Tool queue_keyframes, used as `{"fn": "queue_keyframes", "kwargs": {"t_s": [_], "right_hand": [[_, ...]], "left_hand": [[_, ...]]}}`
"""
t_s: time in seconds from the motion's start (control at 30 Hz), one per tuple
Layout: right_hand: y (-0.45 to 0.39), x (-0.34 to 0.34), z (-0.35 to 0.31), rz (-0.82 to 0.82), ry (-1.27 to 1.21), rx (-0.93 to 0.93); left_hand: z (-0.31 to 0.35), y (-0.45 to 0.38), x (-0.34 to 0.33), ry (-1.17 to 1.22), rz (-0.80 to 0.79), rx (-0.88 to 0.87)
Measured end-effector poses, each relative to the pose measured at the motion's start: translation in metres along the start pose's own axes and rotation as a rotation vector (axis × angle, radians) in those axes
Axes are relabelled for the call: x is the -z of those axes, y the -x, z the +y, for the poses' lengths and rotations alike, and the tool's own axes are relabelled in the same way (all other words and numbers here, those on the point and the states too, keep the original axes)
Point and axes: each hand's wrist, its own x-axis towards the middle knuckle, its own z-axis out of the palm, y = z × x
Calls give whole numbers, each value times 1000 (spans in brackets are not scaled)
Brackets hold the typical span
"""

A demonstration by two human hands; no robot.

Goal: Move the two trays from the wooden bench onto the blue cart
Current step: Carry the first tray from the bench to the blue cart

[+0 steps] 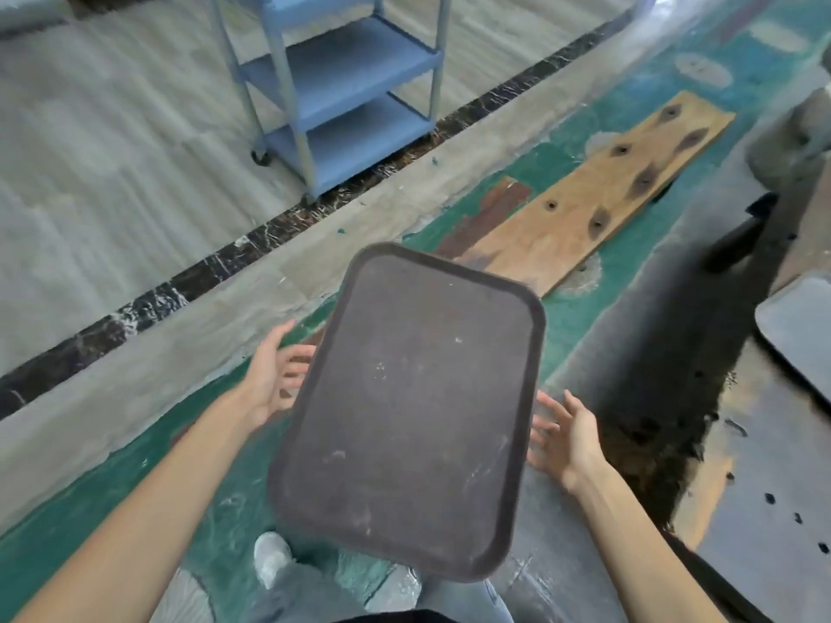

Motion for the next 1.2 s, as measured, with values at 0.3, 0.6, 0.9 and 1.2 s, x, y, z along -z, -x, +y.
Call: {"fn": "queue_keyframes", "kwargs": {"t_s": [0.3,0.6,0.9,1.2], "right_hand": [[48,-222,76,-111,235,-5],[75,-364,97,-194,365,22],[48,-486,62,-227,335,51],[-26,-607,-15,-191,255,62]], "left_hand": [[-18,47,241,115,84,24],[-4,66,376,196,125,5],[70,20,447,305,154,-70],[226,-87,478,230,214,-74]]}}
